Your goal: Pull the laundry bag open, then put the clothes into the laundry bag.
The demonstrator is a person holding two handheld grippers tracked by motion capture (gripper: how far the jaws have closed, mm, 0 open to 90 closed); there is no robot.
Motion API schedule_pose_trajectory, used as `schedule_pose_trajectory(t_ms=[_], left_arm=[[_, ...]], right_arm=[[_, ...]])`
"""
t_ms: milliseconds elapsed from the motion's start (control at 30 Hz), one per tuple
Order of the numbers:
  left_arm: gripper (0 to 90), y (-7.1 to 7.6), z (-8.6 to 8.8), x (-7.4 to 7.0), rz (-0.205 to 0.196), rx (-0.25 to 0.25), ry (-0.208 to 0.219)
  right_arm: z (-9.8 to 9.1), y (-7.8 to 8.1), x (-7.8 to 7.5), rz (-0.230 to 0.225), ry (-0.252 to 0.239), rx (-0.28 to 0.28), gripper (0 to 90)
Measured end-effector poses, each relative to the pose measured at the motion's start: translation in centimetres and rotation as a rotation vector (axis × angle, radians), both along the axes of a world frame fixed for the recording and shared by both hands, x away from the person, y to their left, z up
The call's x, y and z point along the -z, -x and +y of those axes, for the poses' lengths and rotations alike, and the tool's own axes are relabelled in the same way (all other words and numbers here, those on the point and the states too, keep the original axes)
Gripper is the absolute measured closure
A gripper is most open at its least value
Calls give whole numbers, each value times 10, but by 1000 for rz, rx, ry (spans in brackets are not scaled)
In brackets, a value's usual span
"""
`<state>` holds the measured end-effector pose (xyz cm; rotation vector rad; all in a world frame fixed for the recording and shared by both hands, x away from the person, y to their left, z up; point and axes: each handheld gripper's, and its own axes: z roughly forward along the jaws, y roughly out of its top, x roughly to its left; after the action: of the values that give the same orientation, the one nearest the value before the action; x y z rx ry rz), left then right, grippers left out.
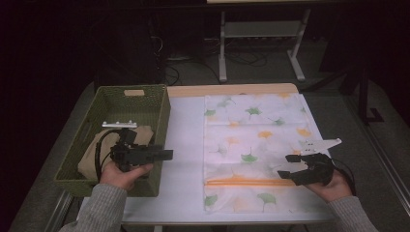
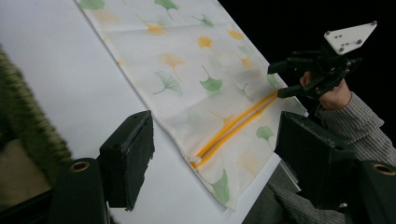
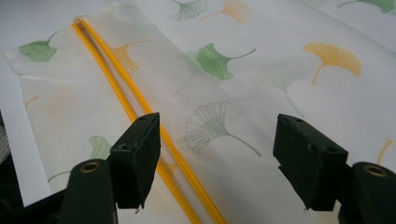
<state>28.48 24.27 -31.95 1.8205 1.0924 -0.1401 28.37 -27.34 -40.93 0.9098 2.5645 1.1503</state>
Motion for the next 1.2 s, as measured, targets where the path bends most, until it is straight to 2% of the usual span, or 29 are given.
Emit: schedule_pose_trajectory(t_ms=[400,733,900,1033,1200], left_arm=[[264,3,42,-5,-3,-71,17],[264,5,71,-8,-3,-134,10],[264,6,88,-7,8,-180,-20],[249,5,103,-5,25,-214,-22],[247,1,116,-3,38,-262,-63]], right_arm=[[1,0,1,4,4,-3,310],[2,0,1,5,7,-7,310],[2,0,1,6,6,-8,309],[1,0,1,7,5,-9,308],[0,1,0,8,1,-8,304]])
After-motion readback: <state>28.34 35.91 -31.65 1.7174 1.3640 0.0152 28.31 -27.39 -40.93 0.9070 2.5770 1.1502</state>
